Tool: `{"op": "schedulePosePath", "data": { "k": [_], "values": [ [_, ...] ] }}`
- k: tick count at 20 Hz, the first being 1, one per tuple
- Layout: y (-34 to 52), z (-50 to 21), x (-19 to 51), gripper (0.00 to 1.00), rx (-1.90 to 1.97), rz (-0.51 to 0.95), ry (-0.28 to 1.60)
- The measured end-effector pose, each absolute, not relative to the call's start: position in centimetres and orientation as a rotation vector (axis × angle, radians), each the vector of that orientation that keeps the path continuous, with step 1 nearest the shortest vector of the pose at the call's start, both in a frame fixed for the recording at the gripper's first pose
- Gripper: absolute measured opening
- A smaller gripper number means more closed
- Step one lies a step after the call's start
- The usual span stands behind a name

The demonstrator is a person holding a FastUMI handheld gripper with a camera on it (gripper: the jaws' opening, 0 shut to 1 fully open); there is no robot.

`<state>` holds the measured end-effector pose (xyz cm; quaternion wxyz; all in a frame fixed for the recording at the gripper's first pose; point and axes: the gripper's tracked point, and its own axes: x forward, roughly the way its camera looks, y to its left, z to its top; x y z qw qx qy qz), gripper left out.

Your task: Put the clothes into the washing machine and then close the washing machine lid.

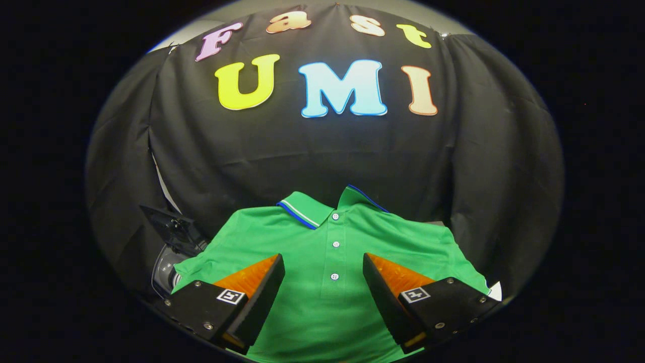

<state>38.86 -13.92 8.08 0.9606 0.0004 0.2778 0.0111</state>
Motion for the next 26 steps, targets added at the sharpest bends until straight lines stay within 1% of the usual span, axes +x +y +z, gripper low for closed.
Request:
{"op": "schedulePosePath", "data": {
  "k": [7,12,14,16,17,22,23,24,25,26],
  "values": [
    [-14.3,5.6,39.6,0.97,-0.005,0.043,0.685],
    [-14.2,5.5,39.6,0.97,-0.014,0.059,0.703],
    [-14.2,5.3,39.7,0.95,-0.024,0.067,0.705],
    [-13.8,5.3,39.4,0.86,-0.03,0.086,0.704],
    [-13.4,5.1,39.4,0.72,-0.028,0.104,0.701],
    [-12.4,5.5,39.1,0.19,0.031,0.161,0.689],
    [-12.4,5.4,39.1,0.12,0.043,0.166,0.685],
    [-12.3,5.5,39.0,0.09,0.062,0.168,0.675],
    [-12.2,5.8,38.9,0.02,0.079,0.17,0.665],
    [-12.0,5.9,38.9,0.0,0.099,0.174,0.654]
  ]
}}
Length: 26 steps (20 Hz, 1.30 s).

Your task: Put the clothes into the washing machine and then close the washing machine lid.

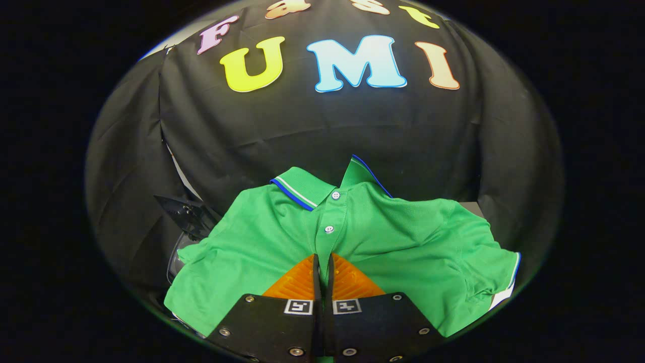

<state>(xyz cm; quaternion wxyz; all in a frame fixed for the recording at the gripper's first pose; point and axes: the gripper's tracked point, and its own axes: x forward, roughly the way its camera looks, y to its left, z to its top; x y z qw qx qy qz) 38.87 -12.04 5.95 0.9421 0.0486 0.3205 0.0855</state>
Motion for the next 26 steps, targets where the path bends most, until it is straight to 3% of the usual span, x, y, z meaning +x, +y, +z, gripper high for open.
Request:
{"op": "schedulePosePath", "data": {
  "k": [13,26],
  "values": [
    [-6.7,13.4,36.8,0.0,0.302,0.29,0.497],
    [4.9,18.2,34.8,0.0,0.33,0.427,0.448]
  ]
}}
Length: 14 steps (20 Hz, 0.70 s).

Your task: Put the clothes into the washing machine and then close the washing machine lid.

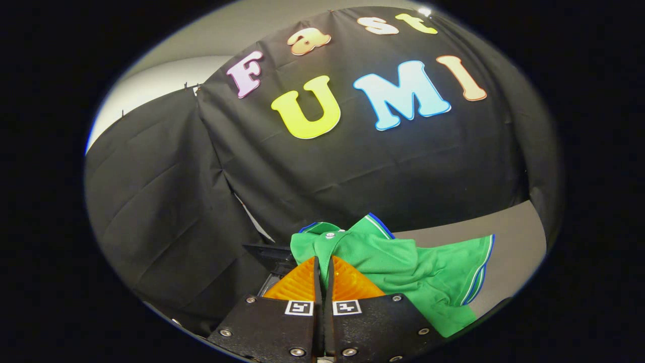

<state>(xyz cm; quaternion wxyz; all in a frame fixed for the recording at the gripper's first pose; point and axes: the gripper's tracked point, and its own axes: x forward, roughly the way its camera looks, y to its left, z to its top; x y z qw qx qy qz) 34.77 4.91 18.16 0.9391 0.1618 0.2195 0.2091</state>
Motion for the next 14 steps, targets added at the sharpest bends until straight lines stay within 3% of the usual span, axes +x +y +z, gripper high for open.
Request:
{"op": "schedulePosePath", "data": {
  "k": [14],
  "values": [
    [18.6,16.1,33.6,0.0,0.299,0.547,0.503]
  ]
}}
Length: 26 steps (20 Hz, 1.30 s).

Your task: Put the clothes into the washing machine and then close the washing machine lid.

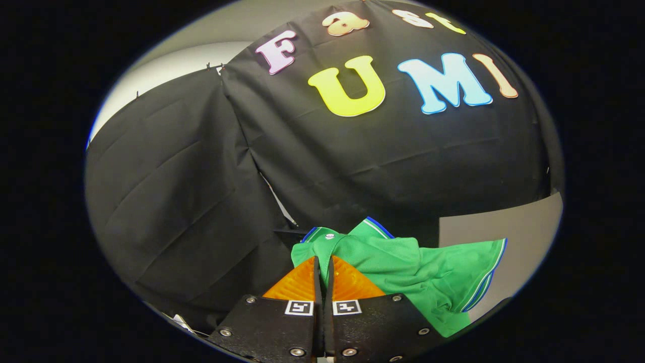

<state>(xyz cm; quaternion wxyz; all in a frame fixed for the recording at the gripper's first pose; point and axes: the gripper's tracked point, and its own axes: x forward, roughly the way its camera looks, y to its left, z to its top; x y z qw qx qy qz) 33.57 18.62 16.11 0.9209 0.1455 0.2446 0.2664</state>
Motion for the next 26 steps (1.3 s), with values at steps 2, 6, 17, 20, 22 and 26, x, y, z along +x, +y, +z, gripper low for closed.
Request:
{"op": "schedulePosePath", "data": {
  "k": [2,6,17,20,22,26],
  "values": [
    [20.4,15.5,33.5,0.0,0.298,0.561,0.513],
    [23.5,14.4,33.2,0.0,0.287,0.588,0.535],
    [29.2,9.9,34.0,0.0,0.283,0.592,0.582],
    [30.2,7.6,34.2,0.0,0.257,0.585,0.604],
    [30.6,6.0,34.5,0.0,0.225,0.57,0.616],
    [30.8,1.9,35.1,0.0,0.184,0.525,0.653]
  ]
}}
